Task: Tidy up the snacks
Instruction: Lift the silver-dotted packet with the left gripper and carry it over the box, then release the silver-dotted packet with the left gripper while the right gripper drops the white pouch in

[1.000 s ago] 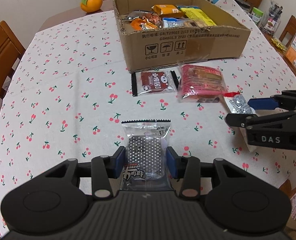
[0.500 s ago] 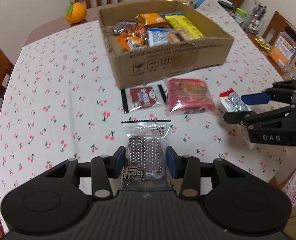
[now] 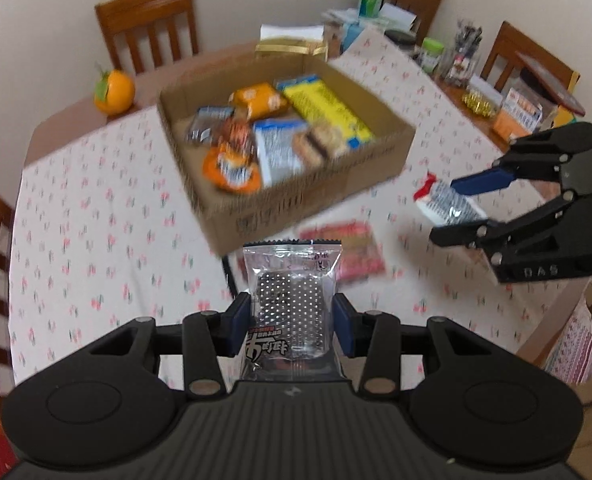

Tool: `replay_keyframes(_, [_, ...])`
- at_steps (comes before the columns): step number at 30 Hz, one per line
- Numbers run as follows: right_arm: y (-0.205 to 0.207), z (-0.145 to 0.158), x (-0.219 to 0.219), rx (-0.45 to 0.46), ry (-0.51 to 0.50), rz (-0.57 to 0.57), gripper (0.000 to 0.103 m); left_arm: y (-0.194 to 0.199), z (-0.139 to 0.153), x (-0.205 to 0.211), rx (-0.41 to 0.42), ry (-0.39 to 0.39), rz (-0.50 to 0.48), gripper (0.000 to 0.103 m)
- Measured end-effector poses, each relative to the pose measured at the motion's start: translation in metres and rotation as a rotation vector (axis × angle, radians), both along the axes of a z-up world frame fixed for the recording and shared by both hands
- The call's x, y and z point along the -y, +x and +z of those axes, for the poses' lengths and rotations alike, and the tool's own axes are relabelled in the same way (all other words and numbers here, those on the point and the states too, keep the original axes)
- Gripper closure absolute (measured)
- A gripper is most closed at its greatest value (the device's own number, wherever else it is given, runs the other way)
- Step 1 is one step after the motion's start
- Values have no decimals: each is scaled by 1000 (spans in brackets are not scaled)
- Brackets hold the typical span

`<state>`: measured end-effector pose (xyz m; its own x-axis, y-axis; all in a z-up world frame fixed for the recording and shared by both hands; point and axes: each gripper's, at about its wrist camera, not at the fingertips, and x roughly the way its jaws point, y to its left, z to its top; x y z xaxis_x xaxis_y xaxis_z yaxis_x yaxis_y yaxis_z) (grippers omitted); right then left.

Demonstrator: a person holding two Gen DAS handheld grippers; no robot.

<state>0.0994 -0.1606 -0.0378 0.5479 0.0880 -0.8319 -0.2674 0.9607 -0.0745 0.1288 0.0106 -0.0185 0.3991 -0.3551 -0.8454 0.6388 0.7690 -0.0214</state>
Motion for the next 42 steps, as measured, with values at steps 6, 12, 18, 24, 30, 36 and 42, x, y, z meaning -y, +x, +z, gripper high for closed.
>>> replay_keyframes(6, [12, 15, 13, 49, -5, 9, 48, 36, 17, 25, 79, -35, -14, 60])
replay_keyframes(12, [22, 23, 30, 77, -2, -17, 48, 89, 15, 51, 136, -51, 16, 60])
replay_keyframes(18, [27, 26, 45, 92, 5, -49, 48, 122, -5, 77, 173, -7, 20, 60])
replay_keyframes(24, [31, 29, 55, 99, 15, -69, 48, 118, -22, 76, 154, 0, 50, 25])
replay_keyframes(30, [43, 29, 58, 99, 24, -67, 48, 83, -2, 55, 233, -45, 106, 5])
replay_keyframes(36, [70, 28, 53, 100, 44, -40, 48, 45, 8, 33, 276, -80, 203, 3])
replay_keyframes(42, [109, 23, 43, 86, 48, -9, 48, 21, 7, 11, 263, -112, 308, 3])
